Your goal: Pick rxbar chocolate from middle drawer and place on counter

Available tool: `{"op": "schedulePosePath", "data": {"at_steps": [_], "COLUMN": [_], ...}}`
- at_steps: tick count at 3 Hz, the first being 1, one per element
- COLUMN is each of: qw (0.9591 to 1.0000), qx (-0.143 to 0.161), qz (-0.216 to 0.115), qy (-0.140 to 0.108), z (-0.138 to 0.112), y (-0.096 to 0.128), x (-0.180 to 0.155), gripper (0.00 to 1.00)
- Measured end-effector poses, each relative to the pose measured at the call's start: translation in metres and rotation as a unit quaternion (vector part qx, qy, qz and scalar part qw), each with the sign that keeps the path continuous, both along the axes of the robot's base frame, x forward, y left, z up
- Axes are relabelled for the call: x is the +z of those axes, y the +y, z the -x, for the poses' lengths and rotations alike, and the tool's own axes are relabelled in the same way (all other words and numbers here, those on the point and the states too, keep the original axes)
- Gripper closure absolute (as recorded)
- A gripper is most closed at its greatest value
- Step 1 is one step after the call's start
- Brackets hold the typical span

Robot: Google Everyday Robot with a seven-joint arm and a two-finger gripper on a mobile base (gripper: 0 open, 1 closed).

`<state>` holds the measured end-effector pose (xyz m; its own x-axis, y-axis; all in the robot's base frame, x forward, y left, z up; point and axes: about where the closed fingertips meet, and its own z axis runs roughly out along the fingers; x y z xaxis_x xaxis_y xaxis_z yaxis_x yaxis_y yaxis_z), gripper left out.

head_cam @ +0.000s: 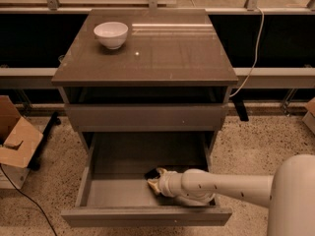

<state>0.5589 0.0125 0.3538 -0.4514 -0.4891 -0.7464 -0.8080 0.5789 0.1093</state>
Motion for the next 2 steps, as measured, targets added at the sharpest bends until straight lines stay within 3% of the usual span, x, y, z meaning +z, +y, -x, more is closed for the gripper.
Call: {"op": "schedulePosePath", "data": {"at_steps": [2], "qw": [1.0000], "qx": [0.000], "qz": [0.000], "qy": [0.000], "z": [0.0000], "y": [0.0000], "x": [0.0004], "gripper": [1.00]}}
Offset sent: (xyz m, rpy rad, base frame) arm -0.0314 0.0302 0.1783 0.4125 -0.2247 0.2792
